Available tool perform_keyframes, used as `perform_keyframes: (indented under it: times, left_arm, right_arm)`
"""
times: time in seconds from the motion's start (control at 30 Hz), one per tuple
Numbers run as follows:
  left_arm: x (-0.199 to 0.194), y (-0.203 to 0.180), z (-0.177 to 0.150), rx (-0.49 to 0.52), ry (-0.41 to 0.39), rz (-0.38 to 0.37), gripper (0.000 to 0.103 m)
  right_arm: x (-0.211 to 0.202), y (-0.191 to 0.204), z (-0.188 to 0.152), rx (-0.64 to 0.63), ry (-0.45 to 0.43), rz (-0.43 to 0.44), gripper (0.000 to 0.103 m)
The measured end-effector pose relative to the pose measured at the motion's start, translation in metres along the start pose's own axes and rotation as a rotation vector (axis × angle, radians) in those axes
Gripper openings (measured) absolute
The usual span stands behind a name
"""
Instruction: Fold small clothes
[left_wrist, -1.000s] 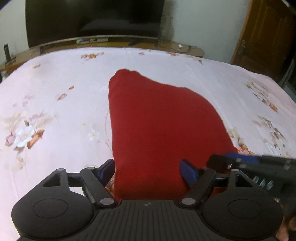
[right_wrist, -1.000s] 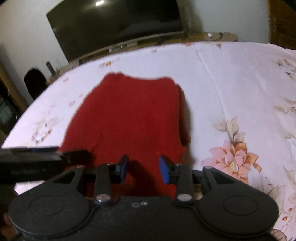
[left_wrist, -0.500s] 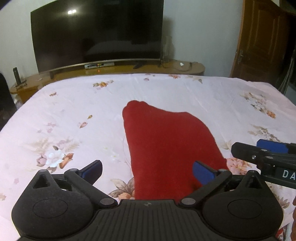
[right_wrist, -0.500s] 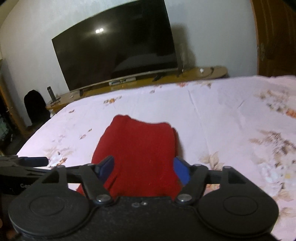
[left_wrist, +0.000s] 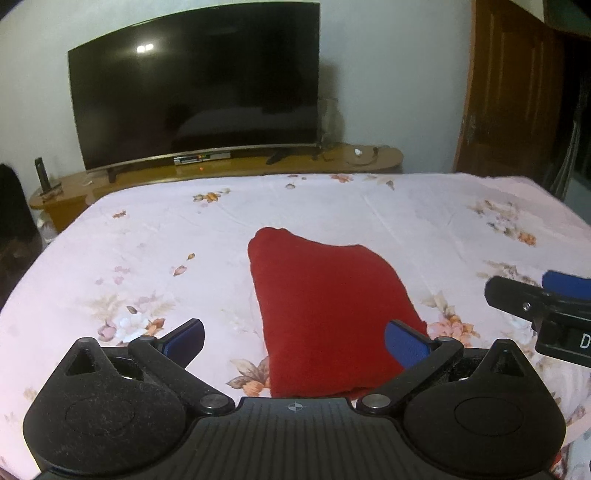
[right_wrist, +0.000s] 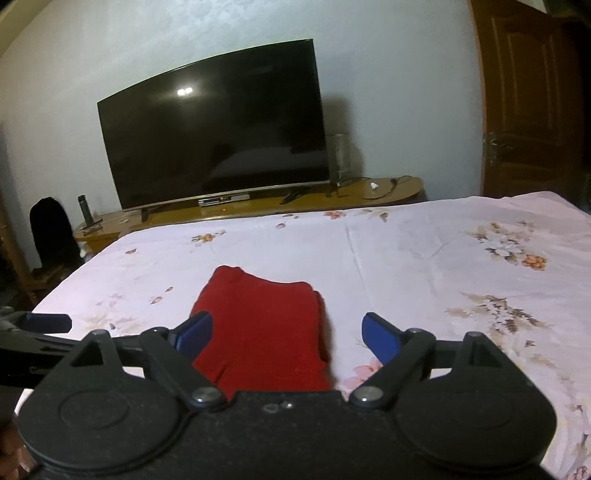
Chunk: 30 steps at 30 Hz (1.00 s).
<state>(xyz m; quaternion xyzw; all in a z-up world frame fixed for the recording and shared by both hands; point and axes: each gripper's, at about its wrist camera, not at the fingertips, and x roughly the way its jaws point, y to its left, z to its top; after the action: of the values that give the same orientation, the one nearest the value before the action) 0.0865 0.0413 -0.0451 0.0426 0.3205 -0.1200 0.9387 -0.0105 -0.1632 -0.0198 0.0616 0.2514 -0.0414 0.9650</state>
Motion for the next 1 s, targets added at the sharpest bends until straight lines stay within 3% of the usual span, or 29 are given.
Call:
perform_keyframes:
  times: [0.37,1.0]
  left_arm:
    - [-0.002,-0.006,-0.007,0.018,0.004,0.01,0.103]
    - [-0.005,-0.018,-0.003,0.043,-0.014,0.021,0.103]
  right_arm:
    - [-0.01,-0.005,-0.004,0.004,-0.01,-0.054,0.088]
    - [-0.01,-0.007,-0.004,0.016,-0.019,-0.038,0.092]
